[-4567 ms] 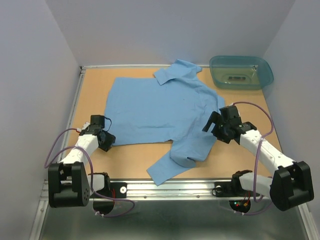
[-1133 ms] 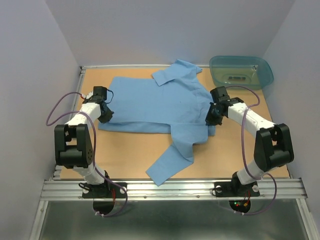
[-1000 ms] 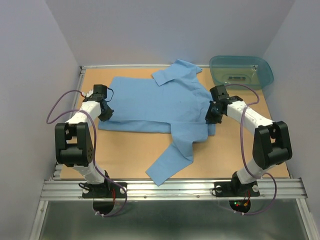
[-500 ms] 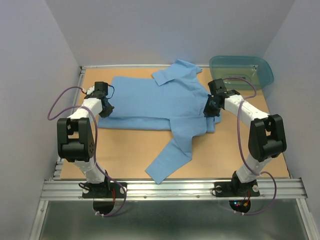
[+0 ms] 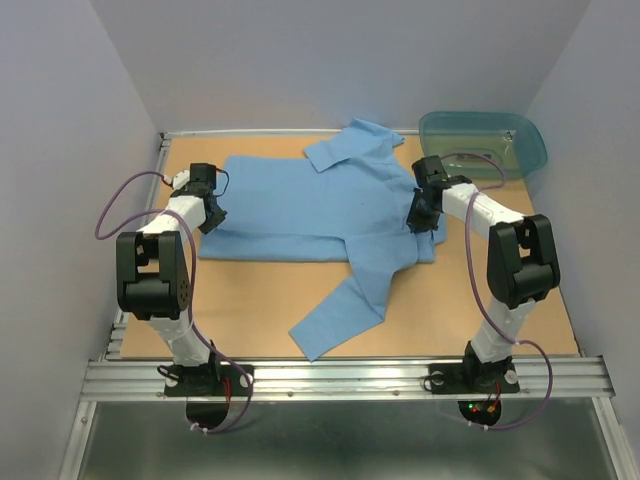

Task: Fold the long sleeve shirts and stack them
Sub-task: Fold the shirt

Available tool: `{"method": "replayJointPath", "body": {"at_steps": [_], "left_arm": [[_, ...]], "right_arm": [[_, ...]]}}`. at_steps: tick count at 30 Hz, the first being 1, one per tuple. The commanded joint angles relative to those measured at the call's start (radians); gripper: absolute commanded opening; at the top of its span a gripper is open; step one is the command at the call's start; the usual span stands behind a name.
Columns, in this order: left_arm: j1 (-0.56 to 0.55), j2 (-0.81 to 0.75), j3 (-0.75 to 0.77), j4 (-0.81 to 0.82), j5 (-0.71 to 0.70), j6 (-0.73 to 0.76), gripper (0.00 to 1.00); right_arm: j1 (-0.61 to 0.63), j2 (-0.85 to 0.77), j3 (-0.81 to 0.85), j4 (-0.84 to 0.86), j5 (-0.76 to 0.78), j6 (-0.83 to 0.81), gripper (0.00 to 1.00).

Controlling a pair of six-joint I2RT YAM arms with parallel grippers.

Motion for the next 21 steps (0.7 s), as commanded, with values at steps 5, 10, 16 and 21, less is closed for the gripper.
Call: {"method": "replayJointPath", "body": {"at_steps": [5, 10, 16, 21], "left_arm": [[0.007, -0.029, 0.026, 0.038, -0.045, -0.003, 0.25], [0.007, -0.052, 0.020, 0.067, -0.045, 0.005, 0.25], [0.006, -0.070, 0.028, 0.069, -0.040, 0.023, 0.32], [0.007, -0.156, -0.012, 0.052, 0.035, 0.083, 0.69]], "right_arm": [[-0.009, 0.014, 0.113, 0.043, 0.032, -0.029, 0.04], [-0.016, 0.032, 0.124, 0.061, 0.049, -0.009, 0.06], [-0.021, 0.063, 0.155, 0.086, 0.050, -0.006, 0.16], [-0.021, 0.003, 0.164, 0.084, 0.022, -0.090, 0.68]]}}
